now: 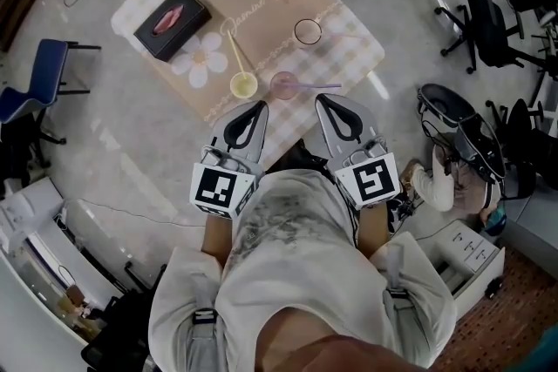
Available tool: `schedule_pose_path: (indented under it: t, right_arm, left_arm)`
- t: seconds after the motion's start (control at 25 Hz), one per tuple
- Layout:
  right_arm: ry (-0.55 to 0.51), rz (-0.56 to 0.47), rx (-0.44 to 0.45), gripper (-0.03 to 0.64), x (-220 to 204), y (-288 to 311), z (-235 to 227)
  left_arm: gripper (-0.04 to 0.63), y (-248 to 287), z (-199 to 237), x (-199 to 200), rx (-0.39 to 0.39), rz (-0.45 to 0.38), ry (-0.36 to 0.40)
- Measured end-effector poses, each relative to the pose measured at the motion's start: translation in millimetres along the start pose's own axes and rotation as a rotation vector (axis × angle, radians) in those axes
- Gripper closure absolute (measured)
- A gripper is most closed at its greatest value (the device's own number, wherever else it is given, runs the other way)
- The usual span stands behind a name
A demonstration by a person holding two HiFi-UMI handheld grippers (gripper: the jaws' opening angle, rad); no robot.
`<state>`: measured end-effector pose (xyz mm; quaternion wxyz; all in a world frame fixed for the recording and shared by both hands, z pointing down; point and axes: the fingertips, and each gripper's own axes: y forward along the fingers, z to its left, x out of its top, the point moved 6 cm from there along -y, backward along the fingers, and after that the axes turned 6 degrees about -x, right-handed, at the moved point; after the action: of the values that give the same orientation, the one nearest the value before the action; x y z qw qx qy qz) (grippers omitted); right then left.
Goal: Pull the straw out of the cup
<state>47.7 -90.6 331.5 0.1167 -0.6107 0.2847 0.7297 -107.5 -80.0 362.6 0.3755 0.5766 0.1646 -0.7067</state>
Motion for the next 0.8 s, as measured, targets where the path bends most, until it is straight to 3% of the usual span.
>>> schedule_pose_path:
  t: [0.8]
  right_arm:
    - [-0.022, 0.055, 0.011, 0.606, -20, 15, -29]
  left_arm:
    - [0.591, 38, 7, -6, -0.010, 0.025, -0.039]
